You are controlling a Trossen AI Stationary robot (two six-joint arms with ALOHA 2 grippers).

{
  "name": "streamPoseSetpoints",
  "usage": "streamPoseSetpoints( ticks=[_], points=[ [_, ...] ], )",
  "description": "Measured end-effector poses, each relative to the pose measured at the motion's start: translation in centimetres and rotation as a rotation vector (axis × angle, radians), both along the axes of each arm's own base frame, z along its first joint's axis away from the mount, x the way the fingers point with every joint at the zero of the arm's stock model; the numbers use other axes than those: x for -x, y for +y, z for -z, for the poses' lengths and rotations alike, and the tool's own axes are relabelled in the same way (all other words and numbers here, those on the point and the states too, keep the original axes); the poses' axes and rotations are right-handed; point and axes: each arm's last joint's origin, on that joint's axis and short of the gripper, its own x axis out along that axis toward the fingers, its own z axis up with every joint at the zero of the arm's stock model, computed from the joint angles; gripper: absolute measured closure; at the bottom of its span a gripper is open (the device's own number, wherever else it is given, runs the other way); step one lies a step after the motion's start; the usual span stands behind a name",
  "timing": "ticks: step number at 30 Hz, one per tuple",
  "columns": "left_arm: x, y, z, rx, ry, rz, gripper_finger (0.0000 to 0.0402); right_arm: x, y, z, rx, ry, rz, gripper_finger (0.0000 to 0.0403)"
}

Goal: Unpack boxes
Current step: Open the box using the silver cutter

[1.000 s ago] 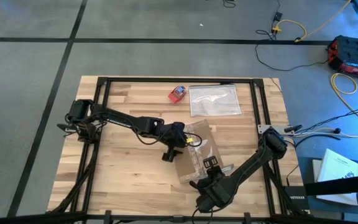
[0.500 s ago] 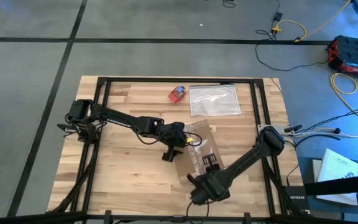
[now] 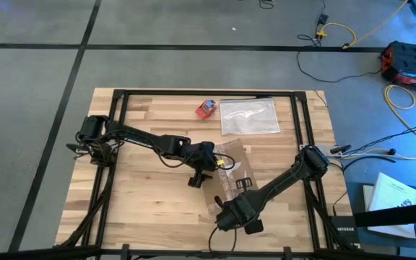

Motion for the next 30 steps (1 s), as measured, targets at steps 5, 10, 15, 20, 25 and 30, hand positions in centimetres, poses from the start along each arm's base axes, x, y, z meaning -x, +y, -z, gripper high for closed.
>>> streamPoseSetpoints(
  ticks=[5, 10, 15, 20, 25, 30],
  points=[
    [0.0, 0.0, 0.0, -0.002, 0.0, 0.003, 0.0168, 0.1, 0.1, 0.0, -0.014, 0.013, 0.054, 0.0342],
    [0.0, 0.0, 0.0, -0.003, -0.001, 0.004, 0.0168, 0.1, 0.1, 0.0, -0.003, 0.01, 0.115, 0.0342],
    [0.0, 0.0, 0.0, 0.004, 0.002, -0.005, 0.0168, 1.1, 0.7, -1.3, 0.018, -0.022, 0.378, 0.0342],
    [0.1, 0.0, 0.0, 0.014, 0.009, -0.019, 0.0168, 4.2, 3.7, -2.9, 0.06, -0.051, 0.713, 0.0342],
    [0.1, -0.1, 0.0, 0.014, 0.011, -0.017, 0.0168, 6.0, 8.7, -2.2, -0.082, -0.221, 1.07, 0.0342],
    [0.1, -0.2, 0.0, 0.03, 0.018, -0.038, 0.0168, 6.7, 13.0, -1.1, -0.389, -0.447, 1.411, 0.0342]
  ],
)
